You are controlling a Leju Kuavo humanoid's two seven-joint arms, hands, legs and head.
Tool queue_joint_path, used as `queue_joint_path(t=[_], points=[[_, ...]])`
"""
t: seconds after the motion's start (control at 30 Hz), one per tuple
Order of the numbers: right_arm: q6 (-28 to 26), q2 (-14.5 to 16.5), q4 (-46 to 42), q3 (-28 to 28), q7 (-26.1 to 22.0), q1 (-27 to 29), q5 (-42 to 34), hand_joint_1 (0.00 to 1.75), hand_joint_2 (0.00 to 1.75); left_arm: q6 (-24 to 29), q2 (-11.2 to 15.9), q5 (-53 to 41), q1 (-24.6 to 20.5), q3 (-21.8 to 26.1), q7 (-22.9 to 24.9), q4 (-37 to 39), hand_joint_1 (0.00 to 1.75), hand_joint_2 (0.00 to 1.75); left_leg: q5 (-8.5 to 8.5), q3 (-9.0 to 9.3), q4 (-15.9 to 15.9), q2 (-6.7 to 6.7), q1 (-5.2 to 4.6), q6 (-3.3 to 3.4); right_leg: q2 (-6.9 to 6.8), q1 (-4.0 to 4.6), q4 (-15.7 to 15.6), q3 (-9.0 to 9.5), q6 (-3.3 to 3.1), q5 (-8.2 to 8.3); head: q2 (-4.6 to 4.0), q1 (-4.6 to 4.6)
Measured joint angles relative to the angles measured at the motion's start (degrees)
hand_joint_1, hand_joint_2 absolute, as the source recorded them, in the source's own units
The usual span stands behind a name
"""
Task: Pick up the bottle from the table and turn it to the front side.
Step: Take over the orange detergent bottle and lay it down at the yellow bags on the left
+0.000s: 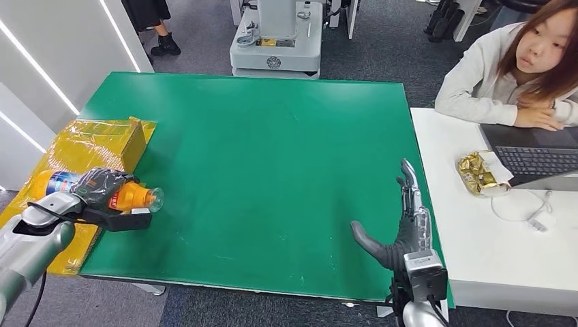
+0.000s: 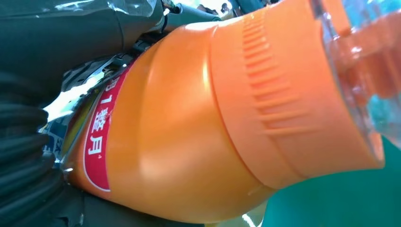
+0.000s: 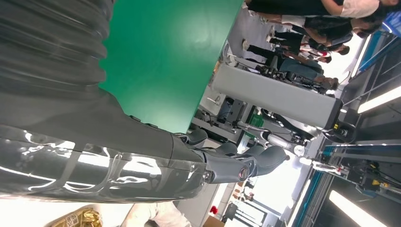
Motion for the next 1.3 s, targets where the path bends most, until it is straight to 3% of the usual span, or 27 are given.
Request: queue_joint_path(t=[0.17, 0.33, 0.53, 1.0, 1.13, 1.17, 1.2, 1.3], points=[[-0.16, 0.00, 0.14, 0.13, 0.00, -0.15, -0.03, 0.00, 1.75, 0.04, -0.36, 0.04, -0.76, -0.03, -0.29, 0.41, 1.75, 1.75, 0.00, 0.00, 0.00, 0.00, 0.00, 0.00, 0.00, 0.00, 0.00, 0.00, 0.00, 0.00, 0.00, 0.01], [-0.87, 0.07, 1.10, 1.15, 0.42, -1.30, -0.01, 0.00, 1.75, -0.50, -3.59, 4.00, -5.06, -0.07, -2.02, 4.89, 1.75, 1.75, 0.00, 0.00, 0.00, -0.01, 0.00, 0.00, 0.00, 0.00, 0.00, -0.01, 0.00, 0.00, 0.00, 0.00], [-0.93, 0.20, 1.73, 1.61, 0.77, -1.92, 0.01, 0.00, 1.75, -2.94, -5.49, 5.96, -7.74, -0.07, -1.87, 8.60, 1.75, 1.75, 0.00, 0.00, 0.00, 0.00, 0.00, 0.00, 0.01, 0.00, 0.01, 0.00, 0.00, 0.00, 0.00, 0.01], [-0.91, 0.28, 2.56, 1.83, 1.05, -2.21, -0.03, 0.00, 1.75, -6.55, -5.75, 7.16, -10.87, -0.48, 0.42, 16.62, 1.74, 1.75, 0.00, -0.01, 0.00, 0.00, 0.00, 0.00, 0.01, 0.00, 0.01, 0.00, 0.00, 0.00, 0.00, 0.01], [-0.91, 0.28, 2.59, 1.84, 1.05, -2.21, -0.03, 0.00, 1.75, -6.38, -5.61, 7.31, -10.81, -0.62, 0.58, 17.42, 1.39, 1.75, 0.00, -0.02, 0.00, -0.01, 0.00, 0.00, 0.00, 0.00, 0.01, 0.00, 0.00, 0.00, 0.00, 0.01], [-0.89, 0.28, 2.60, 1.84, 1.05, -2.21, -0.03, 0.00, 1.75, -6.34, -5.56, 7.28, -10.79, -0.67, 0.58, 17.50, 1.37, 1.75, 0.00, -0.02, 0.00, -0.01, 0.00, 0.00, 0.00, 0.00, 0.01, 0.00, 0.00, 0.00, 0.00, 0.01], [-0.87, 0.28, 2.61, 1.85, 1.05, -2.21, -0.03, 0.00, 1.75, -6.30, -5.51, 7.22, -10.78, -0.73, 0.58, 17.56, 1.18, 1.75, 0.00, -0.02, 0.00, -0.01, 0.00, 0.00, 0.00, 0.00, 0.01, 0.00, 0.00, 0.00, 0.00, 0.01], [-0.80, 0.30, 2.61, 1.86, 1.08, -2.24, -0.03, 0.00, 1.75, -6.23, -5.47, 7.08, -10.73, -0.93, 0.58, 17.72, 0.16, 1.75, 0.00, -0.02, 0.00, -0.01, 0.00, 0.00, 0.00, 0.00, 0.01, 0.00, 0.00, 0.00, 0.00, 0.01]])
